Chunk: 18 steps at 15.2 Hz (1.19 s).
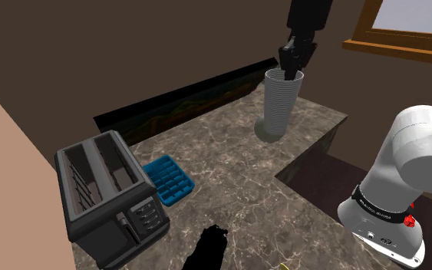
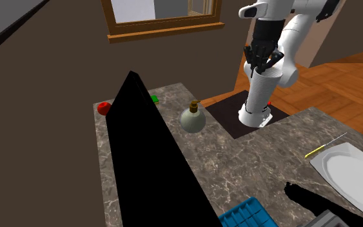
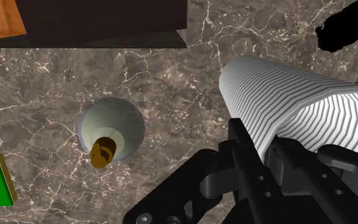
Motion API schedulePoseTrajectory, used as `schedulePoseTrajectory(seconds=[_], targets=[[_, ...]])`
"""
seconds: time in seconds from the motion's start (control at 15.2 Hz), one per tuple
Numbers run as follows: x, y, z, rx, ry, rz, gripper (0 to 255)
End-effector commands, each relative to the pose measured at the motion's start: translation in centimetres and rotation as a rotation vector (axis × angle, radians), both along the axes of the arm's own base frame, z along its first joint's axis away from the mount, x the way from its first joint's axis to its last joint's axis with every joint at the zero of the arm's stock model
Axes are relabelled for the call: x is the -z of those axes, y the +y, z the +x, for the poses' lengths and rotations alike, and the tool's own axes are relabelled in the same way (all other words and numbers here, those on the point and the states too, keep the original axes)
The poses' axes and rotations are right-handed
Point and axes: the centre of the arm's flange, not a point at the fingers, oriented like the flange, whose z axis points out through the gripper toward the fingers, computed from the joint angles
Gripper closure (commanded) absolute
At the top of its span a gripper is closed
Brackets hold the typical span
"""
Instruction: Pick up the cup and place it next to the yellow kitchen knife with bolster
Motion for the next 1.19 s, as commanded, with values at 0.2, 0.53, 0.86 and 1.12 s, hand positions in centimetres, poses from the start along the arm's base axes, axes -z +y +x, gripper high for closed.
schedulePoseTrajectory(seconds=[0.2,0.53,0.86,1.12], targets=[[0.1,4.3,-5.0,0.002,0.000,0.000,255],[0.1,8.6,-10.0,0.002,0.000,0.000,255],[0.6,12.3,-14.3,0.002,0.000,0.000,255],[2.7,12.3,-14.3,0.002,0.000,0.000,255]])
